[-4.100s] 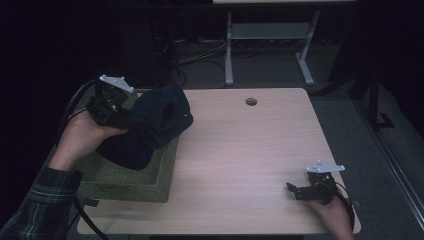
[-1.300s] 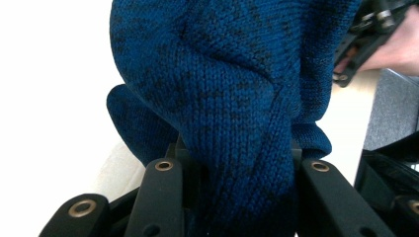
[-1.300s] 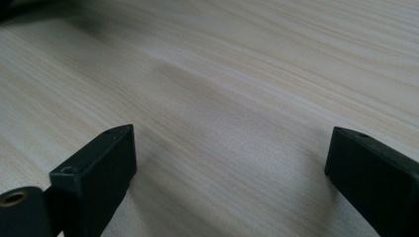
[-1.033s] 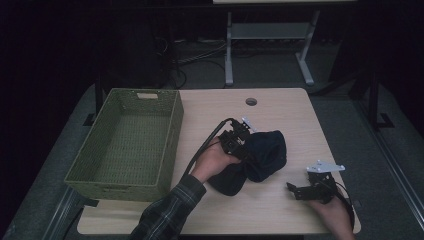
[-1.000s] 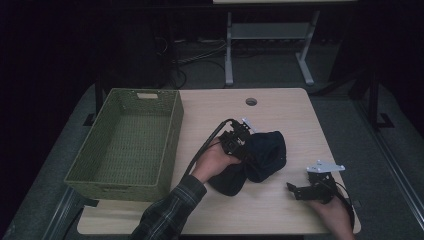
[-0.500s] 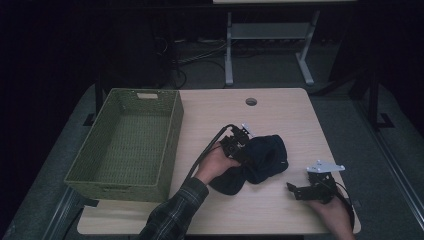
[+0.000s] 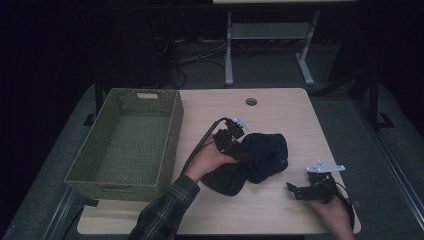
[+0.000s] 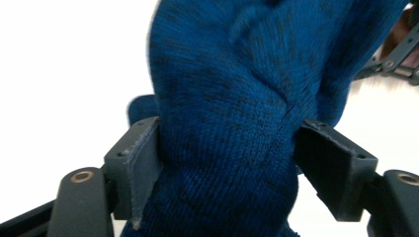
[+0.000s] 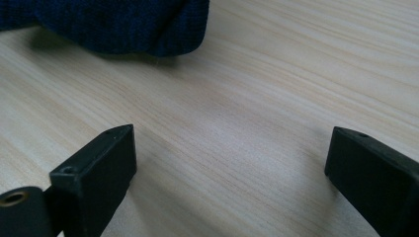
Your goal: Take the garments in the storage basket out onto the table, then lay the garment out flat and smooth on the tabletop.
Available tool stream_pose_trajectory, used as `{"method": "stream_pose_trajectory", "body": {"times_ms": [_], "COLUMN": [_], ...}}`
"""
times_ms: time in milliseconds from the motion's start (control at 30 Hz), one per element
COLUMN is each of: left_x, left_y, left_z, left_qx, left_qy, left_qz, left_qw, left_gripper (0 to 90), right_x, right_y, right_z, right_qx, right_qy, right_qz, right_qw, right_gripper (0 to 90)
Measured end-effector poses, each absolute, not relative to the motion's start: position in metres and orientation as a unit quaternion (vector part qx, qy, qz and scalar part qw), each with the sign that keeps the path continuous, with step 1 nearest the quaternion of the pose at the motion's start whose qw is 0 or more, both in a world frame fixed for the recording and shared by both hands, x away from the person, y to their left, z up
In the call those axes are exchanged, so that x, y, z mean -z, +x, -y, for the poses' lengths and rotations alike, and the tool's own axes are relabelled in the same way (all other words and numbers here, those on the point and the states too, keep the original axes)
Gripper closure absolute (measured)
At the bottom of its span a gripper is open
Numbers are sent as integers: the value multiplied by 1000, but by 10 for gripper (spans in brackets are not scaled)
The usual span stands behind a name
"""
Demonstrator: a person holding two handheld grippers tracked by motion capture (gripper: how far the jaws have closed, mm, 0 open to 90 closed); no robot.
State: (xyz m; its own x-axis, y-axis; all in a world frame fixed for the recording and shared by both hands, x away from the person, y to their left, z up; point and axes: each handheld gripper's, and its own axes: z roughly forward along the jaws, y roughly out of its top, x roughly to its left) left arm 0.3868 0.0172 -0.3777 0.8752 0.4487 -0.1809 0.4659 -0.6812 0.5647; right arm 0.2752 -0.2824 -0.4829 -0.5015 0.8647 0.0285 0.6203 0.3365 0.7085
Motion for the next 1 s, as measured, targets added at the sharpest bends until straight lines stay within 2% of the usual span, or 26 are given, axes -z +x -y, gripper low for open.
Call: {"method": "stream_pose_trajectory", "body": {"times_ms": [233, 300, 367, 600, 667, 1000], "left_x": [352, 345, 340, 335, 336, 360], "left_y": [378, 374, 370, 354, 349, 329], "left_z": [-34, -40, -45, -62, -65, -76], "left_qx": [-11, -14, -11, -2, 3, 19], "left_qy": [907, 907, 905, 905, 907, 911], "left_qz": [-253, -249, -247, -239, -235, -234], "left_qw": [337, 338, 345, 351, 348, 338], "left_gripper": [243, 281, 373, 795, 890, 899], "right_x": [483, 483, 483, 483, 483, 483], "right_y": [275, 275, 275, 275, 275, 275], "right_z": [283, 283, 283, 283, 283, 283], "right_qx": [-340, -340, -340, -339, -340, -340], "right_qy": [464, 464, 464, 464, 464, 464], "right_qz": [-798, -798, -798, -798, -798, -798], "right_qw": [180, 180, 180, 180, 180, 181], "right_gripper": [53, 53, 53, 53, 52, 52]}}
